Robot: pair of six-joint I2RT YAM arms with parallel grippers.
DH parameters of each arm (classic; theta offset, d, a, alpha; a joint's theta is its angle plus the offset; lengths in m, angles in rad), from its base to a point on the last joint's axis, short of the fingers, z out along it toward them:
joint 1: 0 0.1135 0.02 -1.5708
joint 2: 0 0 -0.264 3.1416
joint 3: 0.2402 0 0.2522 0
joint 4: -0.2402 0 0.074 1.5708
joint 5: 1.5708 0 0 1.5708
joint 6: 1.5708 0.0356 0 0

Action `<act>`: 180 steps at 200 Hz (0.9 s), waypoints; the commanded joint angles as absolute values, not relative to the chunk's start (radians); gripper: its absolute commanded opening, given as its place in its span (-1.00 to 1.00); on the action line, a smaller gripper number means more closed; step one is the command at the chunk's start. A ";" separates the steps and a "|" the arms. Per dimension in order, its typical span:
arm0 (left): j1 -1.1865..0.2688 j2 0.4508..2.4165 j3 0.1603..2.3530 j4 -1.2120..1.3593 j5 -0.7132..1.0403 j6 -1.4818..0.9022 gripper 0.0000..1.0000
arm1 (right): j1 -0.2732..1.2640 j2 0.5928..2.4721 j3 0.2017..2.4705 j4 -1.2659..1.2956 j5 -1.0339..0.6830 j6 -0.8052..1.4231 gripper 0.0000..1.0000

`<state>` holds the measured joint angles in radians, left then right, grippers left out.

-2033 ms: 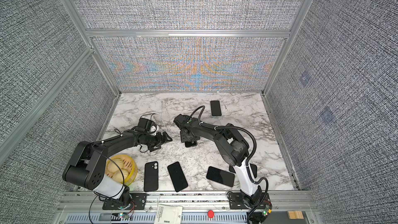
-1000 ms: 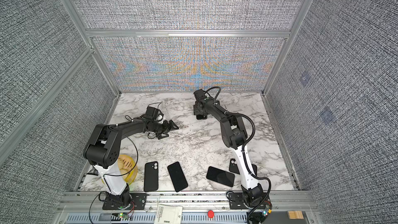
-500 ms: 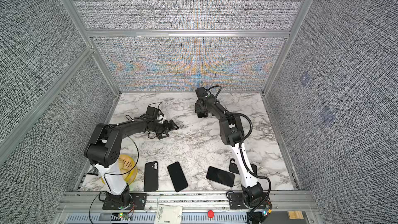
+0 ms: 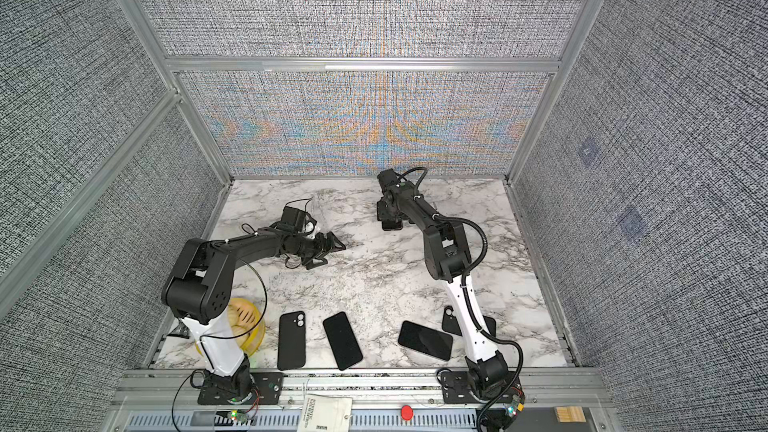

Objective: Put the phone into the phone case
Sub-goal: 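Carry the cased phone with the right gripper toward the far table edge, then lower the cased phone beside the light blue phone and open the right gripper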

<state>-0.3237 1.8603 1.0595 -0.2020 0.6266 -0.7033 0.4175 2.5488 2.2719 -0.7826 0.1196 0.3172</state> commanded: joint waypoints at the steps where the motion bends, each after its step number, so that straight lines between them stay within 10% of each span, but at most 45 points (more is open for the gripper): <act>1: -0.321 1.851 1.051 -0.201 0.624 -0.696 0.87 | 0.417 2.555 2.288 -0.798 0.127 0.338 0.21; 180: -0.318 1.806 1.037 -0.212 0.615 -0.673 0.89 | 0.422 2.550 2.344 -0.813 0.133 0.341 0.64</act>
<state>-0.3191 1.8202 1.0401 -0.2089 0.6258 -0.6895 0.4191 2.5603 2.3302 -0.8127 0.1230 0.3424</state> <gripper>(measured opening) 0.944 0.814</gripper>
